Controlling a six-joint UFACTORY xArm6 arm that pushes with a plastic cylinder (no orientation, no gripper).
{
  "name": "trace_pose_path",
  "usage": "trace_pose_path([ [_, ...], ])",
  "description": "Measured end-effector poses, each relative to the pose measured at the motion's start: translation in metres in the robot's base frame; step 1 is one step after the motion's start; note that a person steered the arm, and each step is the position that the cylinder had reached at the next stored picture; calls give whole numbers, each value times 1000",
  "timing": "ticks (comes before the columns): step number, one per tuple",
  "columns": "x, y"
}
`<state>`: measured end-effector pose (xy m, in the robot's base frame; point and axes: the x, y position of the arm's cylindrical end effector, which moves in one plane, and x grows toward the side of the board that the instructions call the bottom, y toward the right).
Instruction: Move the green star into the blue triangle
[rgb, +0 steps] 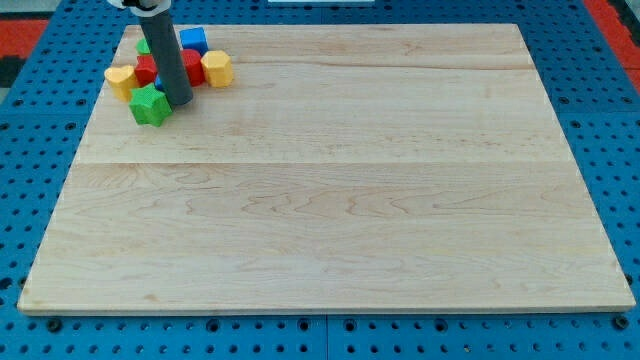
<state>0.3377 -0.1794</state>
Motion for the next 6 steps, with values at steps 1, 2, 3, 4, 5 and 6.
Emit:
trace_pose_path([
  [1, 0, 22],
  [2, 29, 70],
  [3, 77, 12],
  [4, 56, -32],
  [5, 34, -32],
  [6, 55, -19],
])
